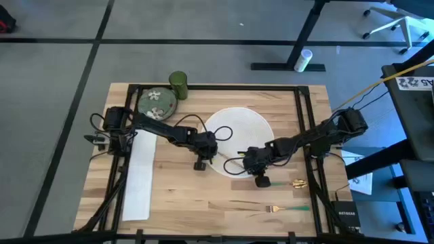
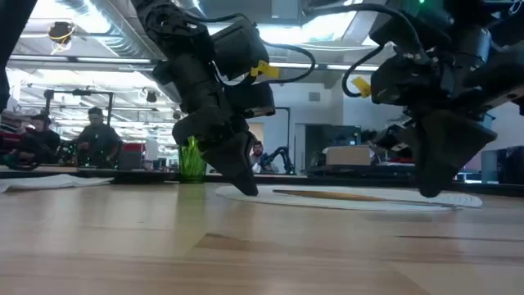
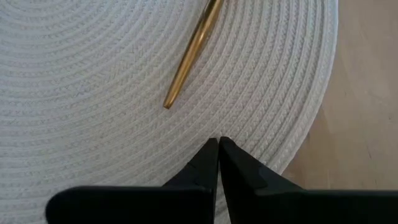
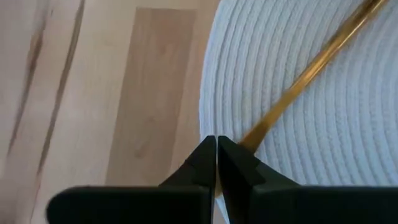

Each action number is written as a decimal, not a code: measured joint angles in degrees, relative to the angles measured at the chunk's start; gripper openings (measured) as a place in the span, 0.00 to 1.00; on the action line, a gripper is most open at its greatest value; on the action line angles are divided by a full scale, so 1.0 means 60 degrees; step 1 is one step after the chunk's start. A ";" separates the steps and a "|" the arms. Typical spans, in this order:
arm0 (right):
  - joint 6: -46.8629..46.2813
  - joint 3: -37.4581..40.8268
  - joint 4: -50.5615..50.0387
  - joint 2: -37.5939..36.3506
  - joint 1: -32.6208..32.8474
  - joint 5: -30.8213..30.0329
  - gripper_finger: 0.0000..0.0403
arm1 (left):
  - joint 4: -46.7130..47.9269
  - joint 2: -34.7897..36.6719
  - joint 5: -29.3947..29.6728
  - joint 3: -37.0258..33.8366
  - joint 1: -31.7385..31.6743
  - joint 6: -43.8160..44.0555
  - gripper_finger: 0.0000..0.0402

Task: Set table place
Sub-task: Put the gold table knife on the white table mat, then adjust the white table mat on the table

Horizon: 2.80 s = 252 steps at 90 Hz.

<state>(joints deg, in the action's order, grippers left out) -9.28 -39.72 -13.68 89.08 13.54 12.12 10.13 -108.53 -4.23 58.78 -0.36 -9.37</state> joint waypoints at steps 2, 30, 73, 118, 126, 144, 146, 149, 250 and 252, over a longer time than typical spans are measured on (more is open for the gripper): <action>0.0000 0.0000 0.0000 0.0000 0.0000 0.0000 0.01 | 0.0000 0.0000 0.0000 0.0000 0.0000 0.0000 0.00; 0.0004 0.0000 0.0001 0.0004 0.0000 0.0007 0.01 | -0.0004 0.0000 0.0000 -0.0004 0.0000 0.0000 0.00; 0.0109 0.0011 0.0099 0.0387 -0.0007 0.0004 0.01 | -0.0008 0.0000 0.0000 -0.0004 0.0000 -0.0004 0.00; -0.0124 -0.0005 0.0059 0.0397 -0.0007 -0.0230 0.01 | -0.0011 0.0000 0.0000 -0.0004 0.0000 -0.0004 0.00; -0.0124 -0.0078 -0.0037 0.0397 -0.0002 -0.0333 0.01 | -0.0009 0.0000 0.0000 -0.0004 0.0000 -0.0004 0.00; 0.0098 -0.0408 -0.0605 0.0401 -0.0007 -0.0809 0.01 | -0.0007 0.0000 0.0000 -0.0004 0.0000 -0.0004 0.00; 0.0099 -0.0456 -0.0765 0.0401 -0.0011 -0.0854 0.01 | -0.0004 0.0000 0.0000 -0.0004 0.0000 -0.0004 0.00; 0.0101 -0.0523 -0.0984 0.0401 -0.0007 -0.0954 0.01 | -0.0005 0.0000 0.0000 -0.0004 0.0000 -0.0004 0.00; 0.0098 -0.0754 -0.2276 0.0401 -0.0011 -0.2870 0.01 | 0.0149 0.0000 -0.0124 0.0004 0.0000 -0.0004 0.00; 0.0095 -0.0754 -0.2276 0.0401 -0.0011 -0.2892 0.01 | 0.0156 0.0000 -0.0127 0.0004 0.0000 -0.0004 0.00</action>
<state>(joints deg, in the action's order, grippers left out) -8.71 -44.25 -27.33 91.48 13.47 -5.23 11.07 -108.53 -4.99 58.81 -0.36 -9.39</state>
